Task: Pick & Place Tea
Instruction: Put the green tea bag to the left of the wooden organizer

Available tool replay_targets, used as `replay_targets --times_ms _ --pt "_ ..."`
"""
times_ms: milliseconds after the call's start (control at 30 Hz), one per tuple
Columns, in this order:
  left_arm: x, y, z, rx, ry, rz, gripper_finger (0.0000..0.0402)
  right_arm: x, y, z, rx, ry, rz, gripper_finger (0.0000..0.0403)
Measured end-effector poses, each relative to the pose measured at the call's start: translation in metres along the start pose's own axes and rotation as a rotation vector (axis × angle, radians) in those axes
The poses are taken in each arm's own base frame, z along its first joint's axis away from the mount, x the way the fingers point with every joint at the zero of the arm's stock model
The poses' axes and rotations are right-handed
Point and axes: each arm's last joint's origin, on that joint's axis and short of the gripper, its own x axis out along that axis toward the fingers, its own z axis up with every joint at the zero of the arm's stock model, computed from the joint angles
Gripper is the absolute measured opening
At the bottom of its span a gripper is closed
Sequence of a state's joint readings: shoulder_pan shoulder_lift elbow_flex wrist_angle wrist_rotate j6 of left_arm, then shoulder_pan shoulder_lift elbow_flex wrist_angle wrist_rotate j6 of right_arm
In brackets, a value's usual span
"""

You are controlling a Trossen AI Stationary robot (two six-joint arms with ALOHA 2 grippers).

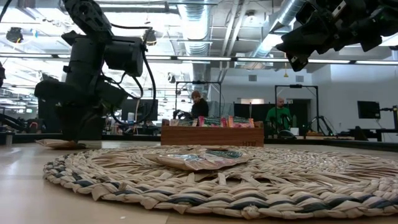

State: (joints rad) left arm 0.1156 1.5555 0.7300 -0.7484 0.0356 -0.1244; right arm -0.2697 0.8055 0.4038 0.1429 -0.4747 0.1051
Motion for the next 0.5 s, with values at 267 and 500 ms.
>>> replay_targets --times_ms 267,500 --pt "-0.017 0.004 -0.008 -0.098 -0.060 0.089 0.0000 0.000 0.000 0.000 0.000 0.000 0.000 0.0092" --pt "-0.042 0.003 -0.009 -0.127 -0.069 0.145 0.0000 0.000 0.000 0.000 0.000 0.000 0.000 0.0092"
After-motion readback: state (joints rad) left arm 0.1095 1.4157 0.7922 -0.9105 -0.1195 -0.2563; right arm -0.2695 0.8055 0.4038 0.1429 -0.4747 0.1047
